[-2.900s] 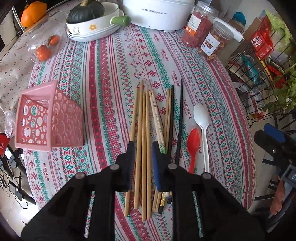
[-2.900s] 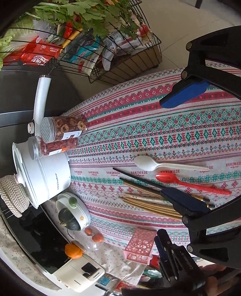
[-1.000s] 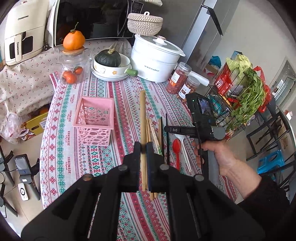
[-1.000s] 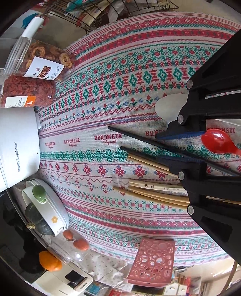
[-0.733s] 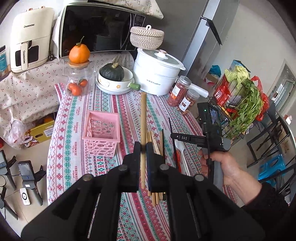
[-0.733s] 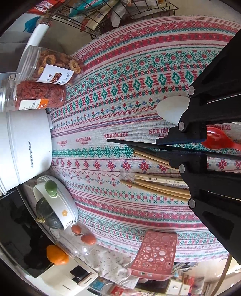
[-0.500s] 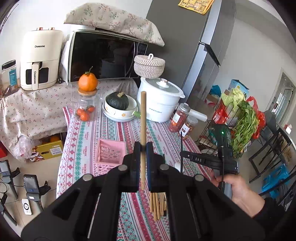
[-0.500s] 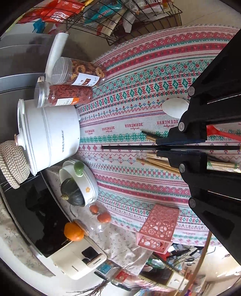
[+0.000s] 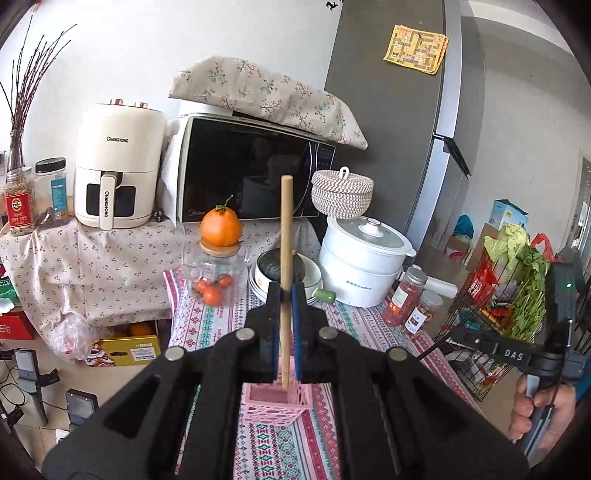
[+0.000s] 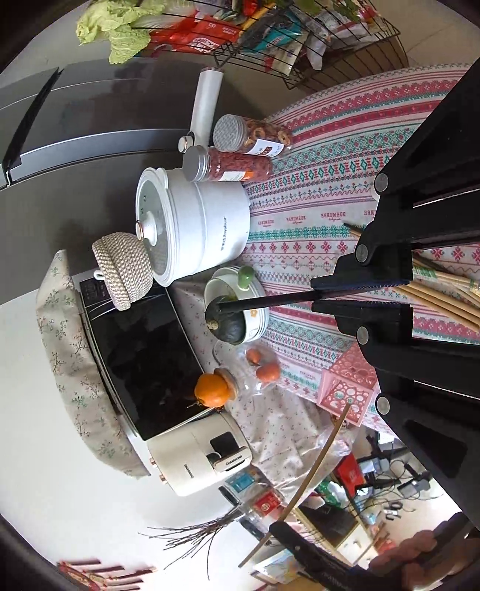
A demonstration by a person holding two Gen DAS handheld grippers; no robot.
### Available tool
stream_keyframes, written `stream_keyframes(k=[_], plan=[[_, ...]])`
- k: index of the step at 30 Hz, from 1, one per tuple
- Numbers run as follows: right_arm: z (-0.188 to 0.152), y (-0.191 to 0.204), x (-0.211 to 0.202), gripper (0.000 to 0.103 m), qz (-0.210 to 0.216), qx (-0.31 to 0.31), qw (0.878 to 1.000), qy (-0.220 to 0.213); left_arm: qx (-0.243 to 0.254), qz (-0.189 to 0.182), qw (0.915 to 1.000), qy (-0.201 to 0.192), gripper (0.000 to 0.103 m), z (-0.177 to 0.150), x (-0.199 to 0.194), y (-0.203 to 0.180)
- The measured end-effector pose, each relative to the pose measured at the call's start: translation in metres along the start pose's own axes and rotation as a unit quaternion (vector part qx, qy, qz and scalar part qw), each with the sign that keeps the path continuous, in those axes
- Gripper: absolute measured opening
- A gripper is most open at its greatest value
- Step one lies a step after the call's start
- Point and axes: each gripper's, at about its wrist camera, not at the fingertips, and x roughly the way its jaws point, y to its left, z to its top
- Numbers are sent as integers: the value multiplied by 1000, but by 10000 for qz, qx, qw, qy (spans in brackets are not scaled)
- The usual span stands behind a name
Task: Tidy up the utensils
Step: 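Lower the wooden chopstick into the pink basket and open the left tool while the right tool lifts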
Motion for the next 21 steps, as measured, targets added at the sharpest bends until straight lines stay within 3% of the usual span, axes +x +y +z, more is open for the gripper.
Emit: stream_keyframes(k=[13, 15, 17, 19, 21], plan=[[13, 38, -15, 3, 438, -303, 9986, -4, 76, 263, 9964, 803, 7, -22, 66, 13], [16, 44, -20, 3, 558, -313, 9979, -54, 19, 347, 9959, 837, 17, -22, 69, 14], [18, 50, -23, 3, 643, -348, 9973, -92, -63, 440, 9954, 850, 53, -21, 67, 17], [18, 56, -23, 3, 668, -420, 9969, -76, -110, 529, 9949, 854, 61, -20, 61, 18], [17, 58, -17, 3, 707, -451, 9965, 71, -119, 618, 9929, 1009, 62, -19, 57, 21]])
